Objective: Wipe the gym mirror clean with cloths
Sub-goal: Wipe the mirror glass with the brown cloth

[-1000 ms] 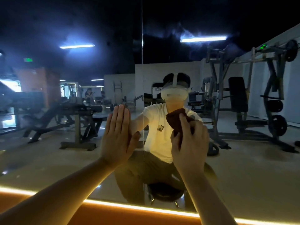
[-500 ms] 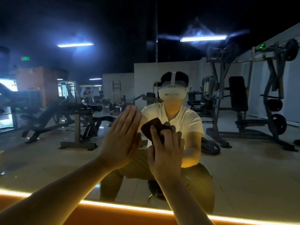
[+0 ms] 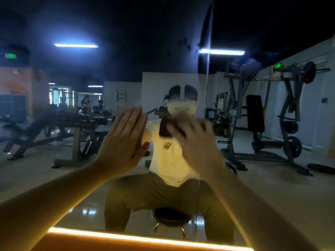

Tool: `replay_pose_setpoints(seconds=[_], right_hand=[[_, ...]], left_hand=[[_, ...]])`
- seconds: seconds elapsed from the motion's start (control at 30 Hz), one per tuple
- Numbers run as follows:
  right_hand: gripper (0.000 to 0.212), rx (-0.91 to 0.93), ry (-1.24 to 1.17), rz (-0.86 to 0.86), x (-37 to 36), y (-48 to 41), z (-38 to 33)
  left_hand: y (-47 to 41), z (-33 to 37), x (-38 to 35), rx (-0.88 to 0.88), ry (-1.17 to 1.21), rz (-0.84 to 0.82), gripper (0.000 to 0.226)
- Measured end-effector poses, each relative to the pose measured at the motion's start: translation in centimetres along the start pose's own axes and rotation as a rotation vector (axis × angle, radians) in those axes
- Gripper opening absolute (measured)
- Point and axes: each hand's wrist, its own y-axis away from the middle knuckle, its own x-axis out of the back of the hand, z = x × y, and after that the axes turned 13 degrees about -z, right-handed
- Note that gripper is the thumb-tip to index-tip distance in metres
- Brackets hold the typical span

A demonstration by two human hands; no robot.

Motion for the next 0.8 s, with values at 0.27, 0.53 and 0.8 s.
replay_pose_setpoints(seconds=[0.27,0.53,0.8], right_hand=[[0.055,-0.448,-0.096,0.107,4.4,-12.7,5.5],[0.045,0.143,-0.077,-0.169,-1.0,2.6,-3.2],[0.064,-0.132,0.133,0.031,5.4,-18.2,9.9]], left_hand=[[-0.9,-2.1,1.1,-0.056,-0.004,0.051,0.072],[-8.9,-7.9,5.2,0.084,0.000,0.180,0.083],[-9.7,-8.9,4.1,0.021,-0.007,0.230,0.087]])
